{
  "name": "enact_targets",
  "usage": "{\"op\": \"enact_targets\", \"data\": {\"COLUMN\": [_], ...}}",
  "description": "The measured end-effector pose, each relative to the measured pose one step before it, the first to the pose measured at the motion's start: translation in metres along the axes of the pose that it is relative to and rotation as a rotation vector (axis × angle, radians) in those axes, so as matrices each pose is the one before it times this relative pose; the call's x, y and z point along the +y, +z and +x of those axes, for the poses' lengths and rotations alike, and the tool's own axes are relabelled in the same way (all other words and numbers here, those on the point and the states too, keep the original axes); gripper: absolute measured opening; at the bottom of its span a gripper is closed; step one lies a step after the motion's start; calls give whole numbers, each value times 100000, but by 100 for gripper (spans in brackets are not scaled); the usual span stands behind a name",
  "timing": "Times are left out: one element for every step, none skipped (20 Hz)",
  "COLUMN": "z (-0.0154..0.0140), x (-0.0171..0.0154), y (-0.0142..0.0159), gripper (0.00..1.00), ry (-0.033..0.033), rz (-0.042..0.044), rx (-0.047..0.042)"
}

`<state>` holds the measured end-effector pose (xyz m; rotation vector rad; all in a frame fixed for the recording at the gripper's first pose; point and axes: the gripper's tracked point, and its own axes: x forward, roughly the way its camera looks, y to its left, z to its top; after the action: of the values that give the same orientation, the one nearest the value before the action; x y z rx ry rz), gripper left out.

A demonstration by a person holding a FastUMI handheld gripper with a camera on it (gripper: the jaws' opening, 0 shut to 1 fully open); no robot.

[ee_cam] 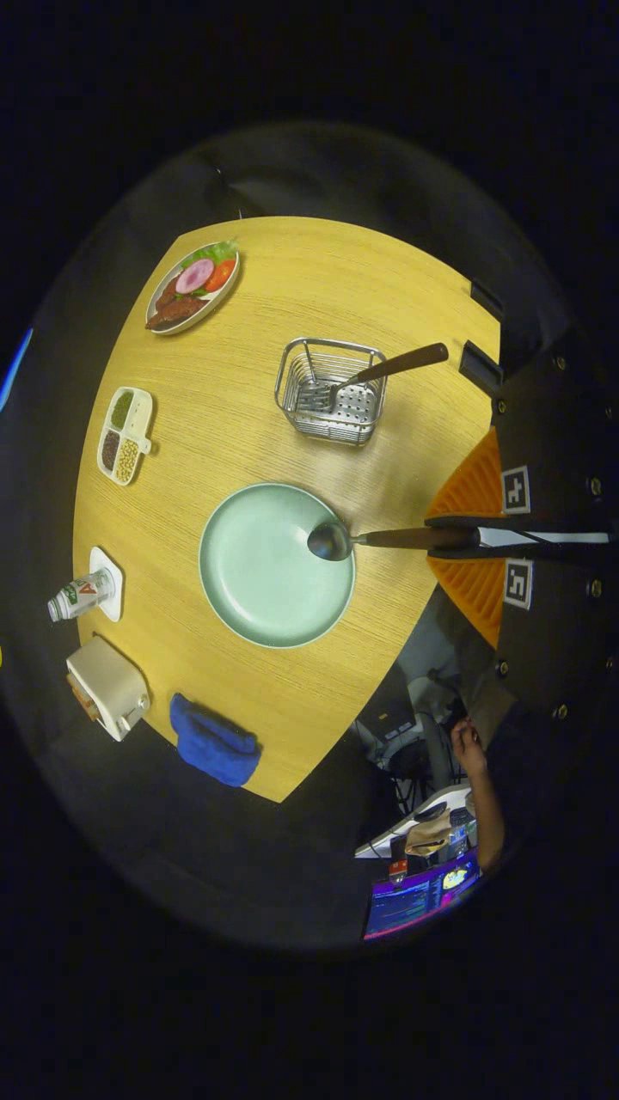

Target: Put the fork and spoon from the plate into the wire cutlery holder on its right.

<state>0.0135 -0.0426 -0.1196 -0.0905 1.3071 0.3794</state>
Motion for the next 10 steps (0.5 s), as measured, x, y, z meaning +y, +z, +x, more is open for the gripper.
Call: {"op": "enact_targets", "data": {"z": [-812, -628, -693, -594, -718, -595, -679, -457, -602, -465], "x": [-341, -283, -371, -348, -336, -337, -484, -588, -573, -523], "y": [-10, 44, -90, -136, -83, -194, 36, 2, 42, 53], "gripper": [5, 5, 5, 5, 5, 5, 5, 5, 5, 5], "ry": [-210, -227, -53, 213, 407, 308, -33, -302, -372, -216], "rz": [638, 615, 886, 1148, 1166, 1043, 1306, 1318, 1241, 1435], "rx": [-993, -1141, -804, -709, -684, -549, -790, -874, -892, -965]}}
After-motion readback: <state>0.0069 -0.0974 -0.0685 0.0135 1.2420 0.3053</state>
